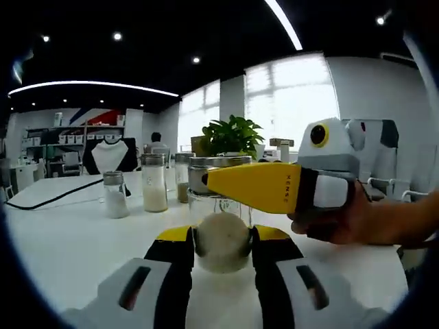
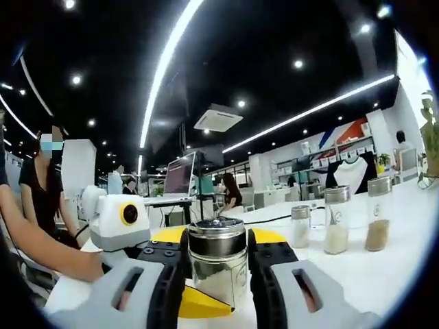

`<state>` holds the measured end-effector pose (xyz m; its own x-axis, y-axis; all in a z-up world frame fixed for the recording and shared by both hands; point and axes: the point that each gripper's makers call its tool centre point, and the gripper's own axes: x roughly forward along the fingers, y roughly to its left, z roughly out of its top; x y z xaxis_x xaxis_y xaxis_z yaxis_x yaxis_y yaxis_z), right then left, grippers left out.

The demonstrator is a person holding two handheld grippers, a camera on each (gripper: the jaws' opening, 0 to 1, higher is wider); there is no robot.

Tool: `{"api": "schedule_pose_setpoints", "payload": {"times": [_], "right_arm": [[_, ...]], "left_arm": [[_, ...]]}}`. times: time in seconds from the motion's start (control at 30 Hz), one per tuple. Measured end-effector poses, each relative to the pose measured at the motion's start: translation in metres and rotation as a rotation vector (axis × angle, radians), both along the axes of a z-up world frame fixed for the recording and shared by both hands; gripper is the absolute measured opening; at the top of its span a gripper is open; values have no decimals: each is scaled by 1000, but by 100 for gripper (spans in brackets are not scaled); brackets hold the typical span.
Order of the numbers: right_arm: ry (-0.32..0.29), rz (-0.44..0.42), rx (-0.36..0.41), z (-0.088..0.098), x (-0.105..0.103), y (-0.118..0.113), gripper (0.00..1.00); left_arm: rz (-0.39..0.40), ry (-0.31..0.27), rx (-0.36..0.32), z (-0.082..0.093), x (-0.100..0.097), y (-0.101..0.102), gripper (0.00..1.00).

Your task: Rotate the seasoning bottle until the label or dispensing opening points toward the visible target arrow and the bottle remains upright within the marked orientation range

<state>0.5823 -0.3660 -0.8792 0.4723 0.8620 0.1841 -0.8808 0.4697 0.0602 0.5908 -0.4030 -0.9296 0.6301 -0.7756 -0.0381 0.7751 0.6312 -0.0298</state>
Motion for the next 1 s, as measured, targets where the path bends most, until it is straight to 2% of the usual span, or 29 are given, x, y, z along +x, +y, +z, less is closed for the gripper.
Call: {"api": "schedule_pose_setpoints", "payload": {"times": [0.23,0.37,0.43,0.57,0.73,0.87,1.0], "right_arm": [[-42,28,-49,-6,-4,2,33],[-10,2,-132,-24,-3,-3,34],[-23,-1,-130,-22,-7,-5,34],[-27,4,-124,-21,-15,-8,34],[-28,-11,-145,-23,-14,-8,34],[-56,-46,-183,-24,-14,-3,34],[-48,-90,-205,-27,-9,-5,34]], "left_arm": [[-63,16,-45,3,-11,-5,35],[-96,36,12,-9,-15,-12,35],[-122,18,14,-8,-19,-16,35],[-171,22,1,-6,-27,-20,35],[-170,19,12,-9,-27,-21,35],[-151,33,13,-10,-25,-19,35],[-115,21,40,-13,-22,-20,35]]}}
